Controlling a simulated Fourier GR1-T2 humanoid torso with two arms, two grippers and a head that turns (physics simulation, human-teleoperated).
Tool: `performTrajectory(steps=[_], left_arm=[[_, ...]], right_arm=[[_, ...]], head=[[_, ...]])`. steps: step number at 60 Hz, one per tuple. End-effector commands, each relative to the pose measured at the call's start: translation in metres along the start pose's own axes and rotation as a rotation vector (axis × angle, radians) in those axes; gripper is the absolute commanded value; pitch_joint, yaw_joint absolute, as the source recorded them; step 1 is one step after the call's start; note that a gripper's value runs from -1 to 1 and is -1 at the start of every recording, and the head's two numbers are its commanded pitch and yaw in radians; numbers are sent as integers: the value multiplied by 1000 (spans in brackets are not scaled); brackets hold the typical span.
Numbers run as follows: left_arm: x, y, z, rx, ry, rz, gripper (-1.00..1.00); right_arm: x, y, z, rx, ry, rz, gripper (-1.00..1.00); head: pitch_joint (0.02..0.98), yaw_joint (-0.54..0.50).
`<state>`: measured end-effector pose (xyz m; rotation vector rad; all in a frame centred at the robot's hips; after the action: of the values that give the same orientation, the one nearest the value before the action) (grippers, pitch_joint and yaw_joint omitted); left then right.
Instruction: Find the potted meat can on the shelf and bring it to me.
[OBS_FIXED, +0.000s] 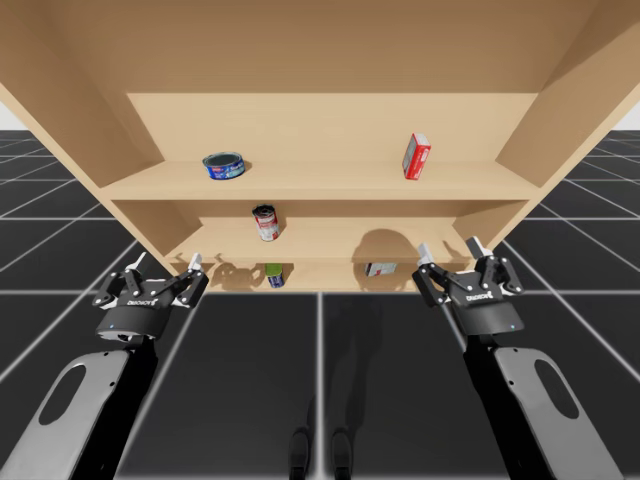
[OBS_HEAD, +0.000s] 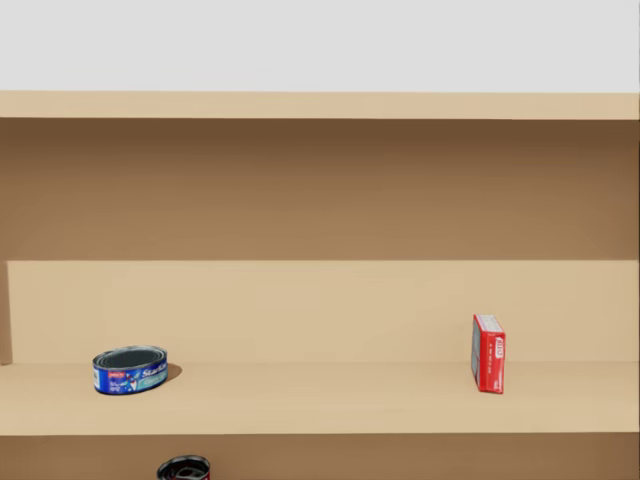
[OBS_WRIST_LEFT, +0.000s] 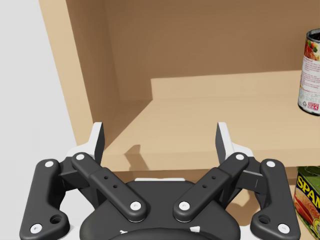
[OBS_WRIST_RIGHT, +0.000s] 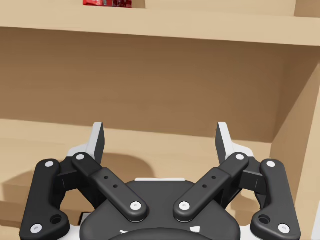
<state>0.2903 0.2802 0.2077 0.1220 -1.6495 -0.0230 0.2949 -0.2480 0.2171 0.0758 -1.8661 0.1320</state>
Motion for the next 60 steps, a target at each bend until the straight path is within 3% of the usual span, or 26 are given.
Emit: performTrajectory(steps=[1,2,4,6,19,42,60], left_arm=[[0,0,0,1,1,5,-1000],[0,0,0,1,1,6,-1000],[0,0,0,1,1,7,-1000],[0,0,0,1,1,8,-1000],[0,1,0,2,3,9,-1000],[0,2,-1,8,3,5,-1000],[0,5,-1,14,2,2,-1000]], right_arm=[[-1,0,3,-50,-23,25,-1000],[-2,0,2,-31,-14,10,-1000],[-1,1,2,-17,-5,25,-1000],[-1,0,1,-2,4,17,-1000],[-1,0,1,30,19,35,-1000],[1,-2,0,18,18,38,-1000],[1,-2,1,20,20,41,-1000]], head=[[81,-15],[81,-15],[84,-14],[86,-14],[170,-18],[457,14],[662,112]])
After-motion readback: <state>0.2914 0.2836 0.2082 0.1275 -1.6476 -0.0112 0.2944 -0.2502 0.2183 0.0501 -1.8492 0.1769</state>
